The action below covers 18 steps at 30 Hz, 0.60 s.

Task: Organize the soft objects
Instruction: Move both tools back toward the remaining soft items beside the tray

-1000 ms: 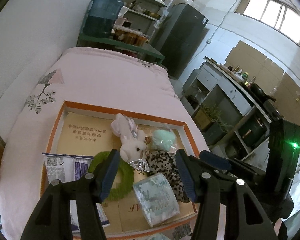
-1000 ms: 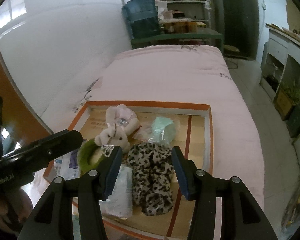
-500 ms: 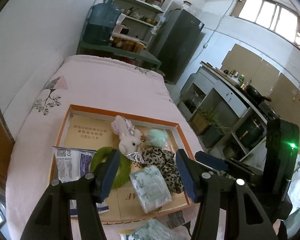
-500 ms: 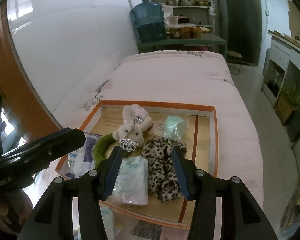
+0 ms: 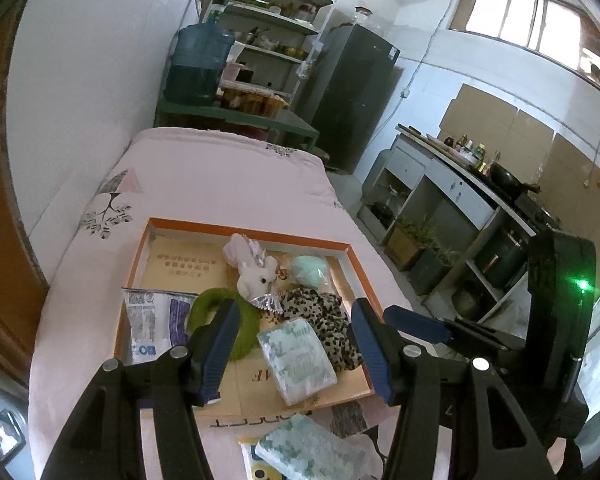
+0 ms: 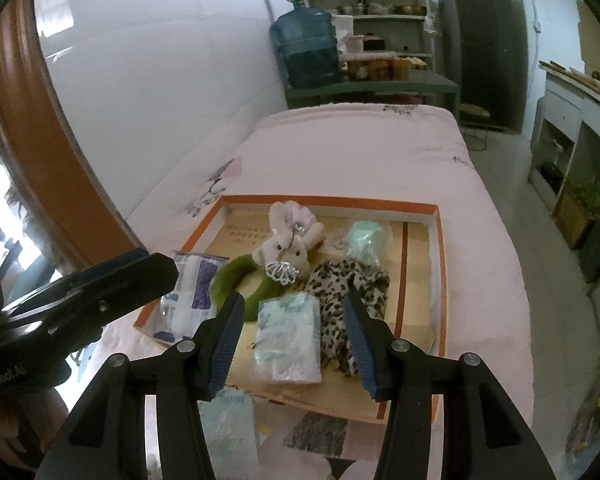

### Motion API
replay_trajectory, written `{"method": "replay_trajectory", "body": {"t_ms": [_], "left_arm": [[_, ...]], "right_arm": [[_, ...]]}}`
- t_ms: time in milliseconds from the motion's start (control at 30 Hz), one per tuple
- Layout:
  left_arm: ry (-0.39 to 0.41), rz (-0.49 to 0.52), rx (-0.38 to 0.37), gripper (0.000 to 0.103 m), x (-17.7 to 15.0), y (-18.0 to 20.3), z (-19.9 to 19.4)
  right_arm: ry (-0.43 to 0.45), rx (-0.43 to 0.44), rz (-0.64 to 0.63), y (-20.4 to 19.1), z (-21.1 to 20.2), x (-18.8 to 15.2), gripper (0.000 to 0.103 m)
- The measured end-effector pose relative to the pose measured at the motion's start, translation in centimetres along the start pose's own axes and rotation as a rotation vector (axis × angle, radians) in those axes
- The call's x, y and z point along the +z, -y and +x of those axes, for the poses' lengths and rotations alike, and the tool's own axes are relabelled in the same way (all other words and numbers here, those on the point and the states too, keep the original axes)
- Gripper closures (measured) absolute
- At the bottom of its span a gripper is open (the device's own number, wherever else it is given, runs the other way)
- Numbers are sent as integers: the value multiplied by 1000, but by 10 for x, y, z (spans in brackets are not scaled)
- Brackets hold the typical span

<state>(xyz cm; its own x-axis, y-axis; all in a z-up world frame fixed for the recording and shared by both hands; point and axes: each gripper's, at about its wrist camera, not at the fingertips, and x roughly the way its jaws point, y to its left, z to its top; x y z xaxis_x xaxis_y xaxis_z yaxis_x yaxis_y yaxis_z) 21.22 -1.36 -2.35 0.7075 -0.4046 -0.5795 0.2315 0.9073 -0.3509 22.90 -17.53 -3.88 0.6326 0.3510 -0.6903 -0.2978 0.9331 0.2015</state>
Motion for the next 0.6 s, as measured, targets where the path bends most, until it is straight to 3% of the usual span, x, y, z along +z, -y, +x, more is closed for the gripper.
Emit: {"method": "replay_trajectory", "body": {"t_ms": [600], "left_arm": [[37,53,10,45,-24,16,-37]], "right_arm": [[34,23,0,-17,-36,-22,50]]}}
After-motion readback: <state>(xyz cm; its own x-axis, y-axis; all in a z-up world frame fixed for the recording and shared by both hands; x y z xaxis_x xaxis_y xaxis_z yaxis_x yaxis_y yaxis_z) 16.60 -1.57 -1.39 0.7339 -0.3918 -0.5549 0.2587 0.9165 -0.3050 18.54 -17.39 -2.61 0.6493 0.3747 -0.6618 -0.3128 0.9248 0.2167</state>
